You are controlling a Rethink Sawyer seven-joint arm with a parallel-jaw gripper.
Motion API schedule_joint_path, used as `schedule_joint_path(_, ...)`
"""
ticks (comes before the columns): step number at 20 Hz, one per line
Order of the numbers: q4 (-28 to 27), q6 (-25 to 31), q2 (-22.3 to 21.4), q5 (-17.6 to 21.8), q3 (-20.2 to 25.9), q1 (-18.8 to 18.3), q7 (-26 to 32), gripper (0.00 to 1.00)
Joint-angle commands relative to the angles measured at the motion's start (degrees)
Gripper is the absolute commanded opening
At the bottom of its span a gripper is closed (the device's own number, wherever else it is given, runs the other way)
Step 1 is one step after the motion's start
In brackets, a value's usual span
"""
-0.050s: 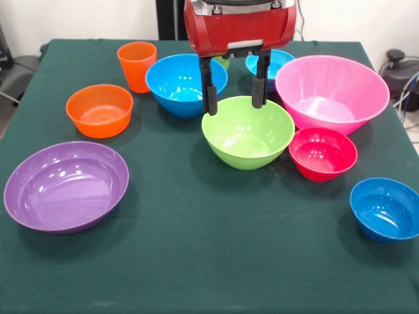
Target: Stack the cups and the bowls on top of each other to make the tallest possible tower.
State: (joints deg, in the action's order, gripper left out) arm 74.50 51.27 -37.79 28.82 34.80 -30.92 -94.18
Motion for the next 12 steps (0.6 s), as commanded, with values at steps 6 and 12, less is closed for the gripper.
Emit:
schedule_joint_path(6, 7.5, -3.7, 2.9, 1.5, -3.9, -0.4, -2.1, 1.0)
schedule_joint_path(12, 10.4, -5.2, 1.1, 1.0, -4.4, -1.2, -3.3, 1.0)
